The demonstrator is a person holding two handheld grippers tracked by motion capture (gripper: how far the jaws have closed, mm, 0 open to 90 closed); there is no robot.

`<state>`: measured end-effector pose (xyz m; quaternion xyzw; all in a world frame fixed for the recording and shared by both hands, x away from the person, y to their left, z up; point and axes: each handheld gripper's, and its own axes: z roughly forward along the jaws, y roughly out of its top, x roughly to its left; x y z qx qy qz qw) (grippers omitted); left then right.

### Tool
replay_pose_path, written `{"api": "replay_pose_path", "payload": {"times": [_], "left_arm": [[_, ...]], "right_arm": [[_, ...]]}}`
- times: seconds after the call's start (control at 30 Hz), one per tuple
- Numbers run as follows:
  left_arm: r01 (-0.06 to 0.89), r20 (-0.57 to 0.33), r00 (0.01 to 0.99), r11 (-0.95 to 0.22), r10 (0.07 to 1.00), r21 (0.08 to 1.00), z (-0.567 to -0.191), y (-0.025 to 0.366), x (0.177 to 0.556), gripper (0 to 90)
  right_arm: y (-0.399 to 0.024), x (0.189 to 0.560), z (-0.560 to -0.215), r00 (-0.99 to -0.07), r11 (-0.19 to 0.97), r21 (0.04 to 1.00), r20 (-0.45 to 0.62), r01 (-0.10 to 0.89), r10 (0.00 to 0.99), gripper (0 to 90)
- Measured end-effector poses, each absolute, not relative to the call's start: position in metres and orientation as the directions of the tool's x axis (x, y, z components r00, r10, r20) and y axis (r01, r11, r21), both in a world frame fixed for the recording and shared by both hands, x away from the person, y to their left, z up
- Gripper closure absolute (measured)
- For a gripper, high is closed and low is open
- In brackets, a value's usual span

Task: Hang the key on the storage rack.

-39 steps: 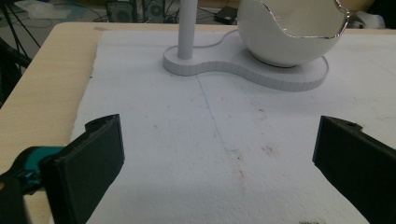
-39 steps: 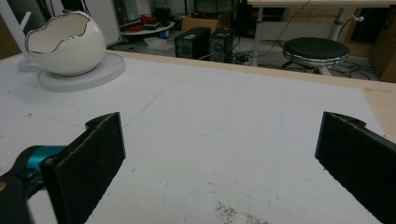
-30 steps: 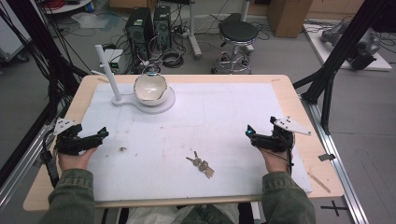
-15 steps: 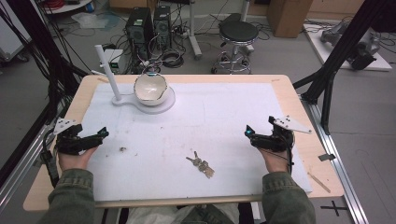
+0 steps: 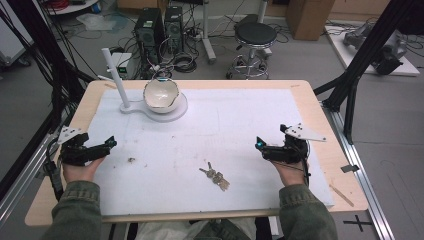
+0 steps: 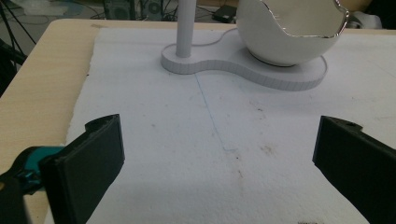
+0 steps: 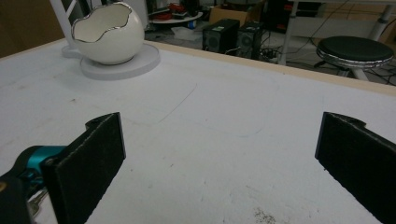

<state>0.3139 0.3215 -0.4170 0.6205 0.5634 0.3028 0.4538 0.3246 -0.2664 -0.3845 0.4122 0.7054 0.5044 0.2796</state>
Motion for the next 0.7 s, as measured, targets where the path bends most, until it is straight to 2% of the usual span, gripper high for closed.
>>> {"api": "replay_pose_path", "payload": {"times": [0.27,0.7], "left_arm": [[0.424,-0.134,0.183,0.045,0.974,0.905,-0.417,0.321,0.314,2.5],[0.425,-0.131,0.184,0.041,0.974,0.904,-0.417,0.321,0.315,2.5]], "right_arm": [[-0.262,0.324,-0.384,-0.532,0.162,0.935,0.033,0.315,0.846,0.6],[-0.238,0.321,-0.385,-0.604,0.24,0.915,0.004,0.324,0.797,0.6]]}}
